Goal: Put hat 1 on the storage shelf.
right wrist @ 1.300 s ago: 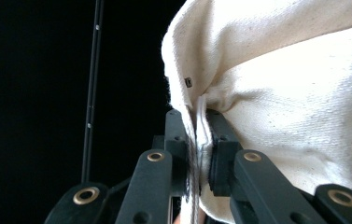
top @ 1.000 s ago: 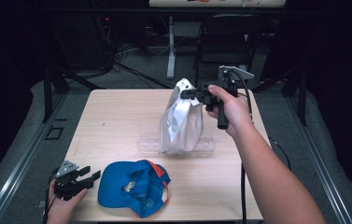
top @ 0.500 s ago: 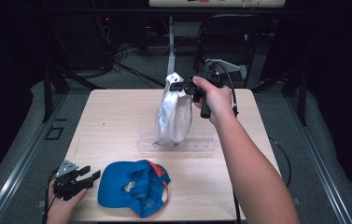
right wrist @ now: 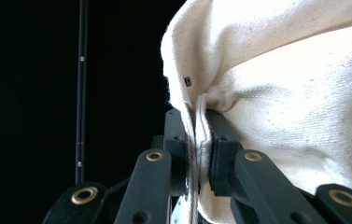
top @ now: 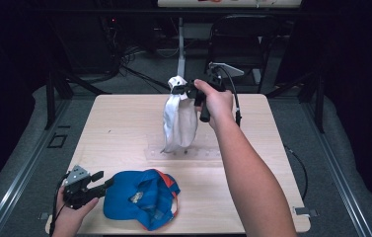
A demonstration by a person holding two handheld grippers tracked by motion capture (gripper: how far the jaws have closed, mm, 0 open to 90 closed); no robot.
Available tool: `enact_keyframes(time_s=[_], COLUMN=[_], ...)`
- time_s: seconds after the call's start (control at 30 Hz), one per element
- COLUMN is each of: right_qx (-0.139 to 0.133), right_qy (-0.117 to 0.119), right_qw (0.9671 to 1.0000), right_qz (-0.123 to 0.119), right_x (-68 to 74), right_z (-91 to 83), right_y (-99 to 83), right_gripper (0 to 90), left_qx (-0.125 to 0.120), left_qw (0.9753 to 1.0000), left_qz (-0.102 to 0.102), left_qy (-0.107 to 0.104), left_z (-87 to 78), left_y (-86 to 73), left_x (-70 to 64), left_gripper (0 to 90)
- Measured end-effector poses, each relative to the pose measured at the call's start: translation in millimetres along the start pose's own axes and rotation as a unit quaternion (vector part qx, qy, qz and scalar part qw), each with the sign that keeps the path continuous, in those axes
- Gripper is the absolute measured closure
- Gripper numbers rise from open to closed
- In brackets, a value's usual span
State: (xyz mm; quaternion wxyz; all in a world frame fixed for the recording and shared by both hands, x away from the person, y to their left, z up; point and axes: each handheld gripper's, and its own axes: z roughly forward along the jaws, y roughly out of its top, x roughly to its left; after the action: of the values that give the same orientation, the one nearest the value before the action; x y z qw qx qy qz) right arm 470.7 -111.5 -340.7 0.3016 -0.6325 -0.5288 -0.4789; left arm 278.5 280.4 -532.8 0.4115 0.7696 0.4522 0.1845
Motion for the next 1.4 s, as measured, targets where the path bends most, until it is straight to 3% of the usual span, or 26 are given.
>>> enact_keyframes(time_s=[0.2,0.3,0.4,0.63,0.87,1.0,1.17,1.4], right_qx=[-0.006,-0.005,-0.006,0.003,0.013,0.014,0.019,0.019], right_qy=[0.002,0.001,0.005,0.010,0.020,0.018,0.017,0.017], right_qw=[1.0000,1.0000,0.9999,0.9998,0.9996,0.9996,0.9994,0.9994], right_qz=[-0.006,-0.008,-0.010,-0.017,-0.015,-0.018,-0.023,-0.024], right_x=[5.6,6.5,7.5,8.8,1.5,1.2,1.5,-0.4], right_z=[14.0,18.6,22.4,28.5,31.4,28.8,27.8,22.2], right_y=[-3.2,-4.6,-6.1,-11.6,-16.8,-18.0,-19.8,-21.5], right_gripper=[80.1,80.1,80.0,79.8,79.3,79.2,78.8,78.6], left_qx=[-0.021,-0.032,-0.037,-0.033,-0.032,-0.023,-0.022,-0.021], left_qw=[0.9975,0.9954,0.9937,0.9923,0.9925,0.9929,0.9933,0.9939], left_qz=[0.061,0.080,0.098,0.106,0.108,0.105,0.107,0.106], left_qy=[-0.028,-0.041,-0.039,-0.054,-0.046,-0.051,-0.036,-0.022], left_z=[10.5,20.7,34.1,57.3,71.7,78.0,78.6,74.6], left_y=[41.9,56.4,69.2,89.9,97.7,99.3,99.9,98.1], left_x=[-31.4,-45.7,-61.9,-86.0,-99.5,-100.9,-100.4,-94.8], left_gripper=[47.6,47.8,47.8,52.4,59.4,66.9,80.4,84.4])
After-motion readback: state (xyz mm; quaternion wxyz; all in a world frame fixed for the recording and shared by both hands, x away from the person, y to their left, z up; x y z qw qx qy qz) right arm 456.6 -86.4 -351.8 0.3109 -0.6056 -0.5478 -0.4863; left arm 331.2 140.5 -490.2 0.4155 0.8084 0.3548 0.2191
